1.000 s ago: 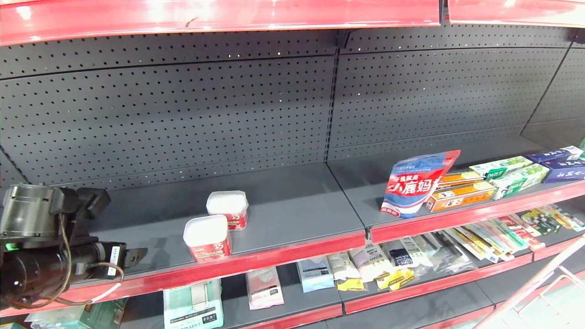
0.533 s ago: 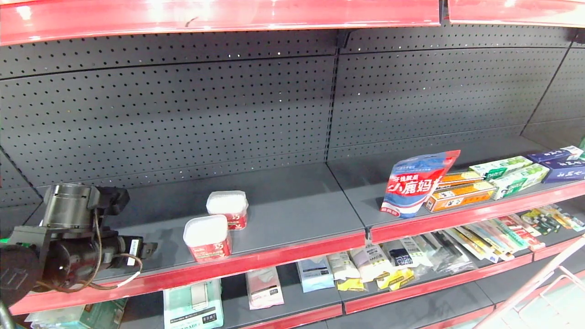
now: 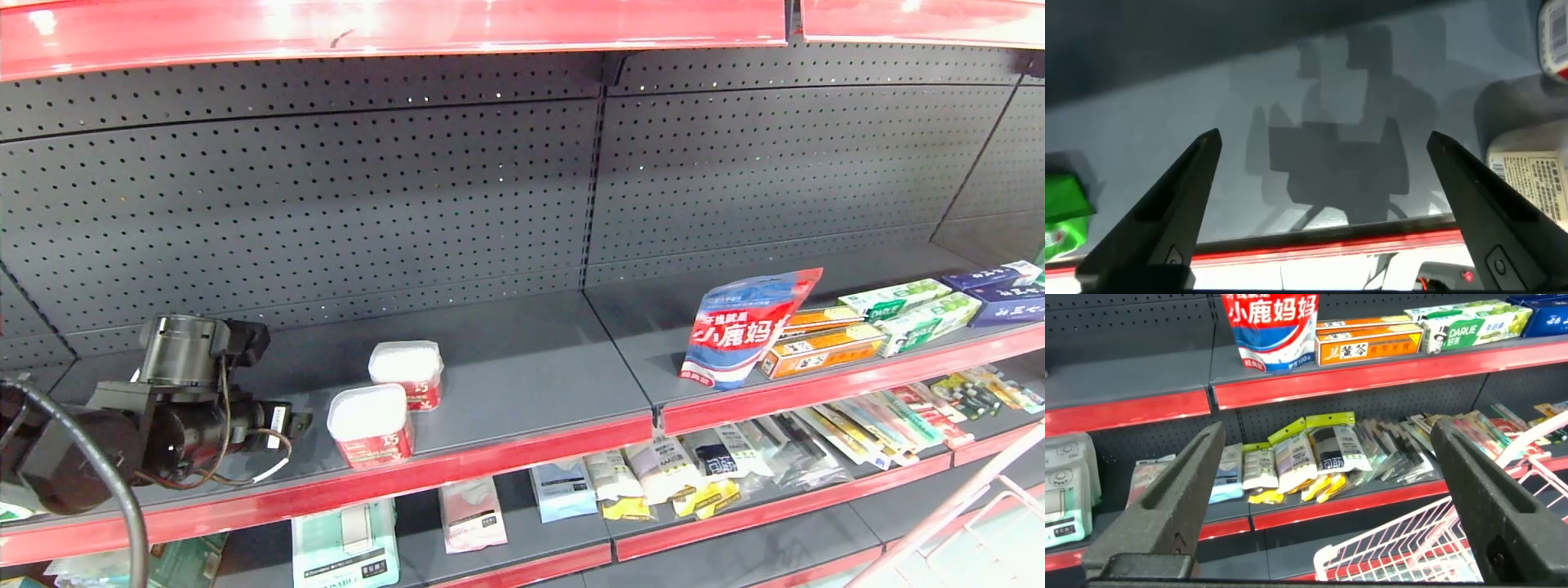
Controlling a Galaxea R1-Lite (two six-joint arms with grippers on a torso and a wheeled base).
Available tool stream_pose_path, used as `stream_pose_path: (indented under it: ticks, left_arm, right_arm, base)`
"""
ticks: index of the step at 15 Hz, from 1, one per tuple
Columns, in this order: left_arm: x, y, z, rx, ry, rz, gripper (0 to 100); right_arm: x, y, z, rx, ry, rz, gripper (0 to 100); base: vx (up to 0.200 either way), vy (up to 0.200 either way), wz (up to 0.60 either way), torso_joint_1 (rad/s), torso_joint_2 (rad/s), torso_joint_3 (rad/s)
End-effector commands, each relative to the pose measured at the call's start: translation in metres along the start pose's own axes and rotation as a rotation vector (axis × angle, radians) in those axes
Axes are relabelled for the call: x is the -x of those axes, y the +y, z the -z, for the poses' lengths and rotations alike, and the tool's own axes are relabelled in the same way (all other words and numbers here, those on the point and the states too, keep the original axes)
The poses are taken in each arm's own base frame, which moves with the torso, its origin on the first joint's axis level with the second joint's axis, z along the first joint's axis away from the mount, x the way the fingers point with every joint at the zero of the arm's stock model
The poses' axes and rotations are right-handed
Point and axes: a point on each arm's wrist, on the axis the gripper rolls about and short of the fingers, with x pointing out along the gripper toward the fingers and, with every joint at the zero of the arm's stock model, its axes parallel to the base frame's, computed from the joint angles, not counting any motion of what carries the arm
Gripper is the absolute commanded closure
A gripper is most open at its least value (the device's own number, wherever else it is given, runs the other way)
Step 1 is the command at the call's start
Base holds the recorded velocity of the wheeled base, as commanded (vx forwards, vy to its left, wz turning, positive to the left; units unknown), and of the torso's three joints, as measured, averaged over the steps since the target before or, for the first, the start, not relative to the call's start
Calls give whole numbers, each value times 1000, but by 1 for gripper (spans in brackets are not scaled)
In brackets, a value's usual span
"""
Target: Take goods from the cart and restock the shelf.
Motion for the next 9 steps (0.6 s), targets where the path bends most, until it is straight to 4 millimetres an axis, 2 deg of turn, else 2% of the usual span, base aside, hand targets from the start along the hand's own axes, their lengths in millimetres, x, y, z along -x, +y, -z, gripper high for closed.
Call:
stream_pose_path:
  ticks: [1, 6, 9]
  left_arm:
    - [-5, -4, 1, -9, 10, 6, 0]
    - [-8, -7, -5, -11, -12, 12, 0]
    - [-9, -17, -9, -29, -27, 32, 0]
  right_arm:
    - [0, 0, 0, 0, 3, 0, 0]
    - [0, 0, 0, 0, 3, 0, 0]
    - [0, 0, 0, 0, 1, 0, 0]
  base:
    - [0, 0, 0, 0, 0, 0]
    - [0, 0, 0, 0, 0, 0]
    - [0, 0, 0, 0, 0, 0]
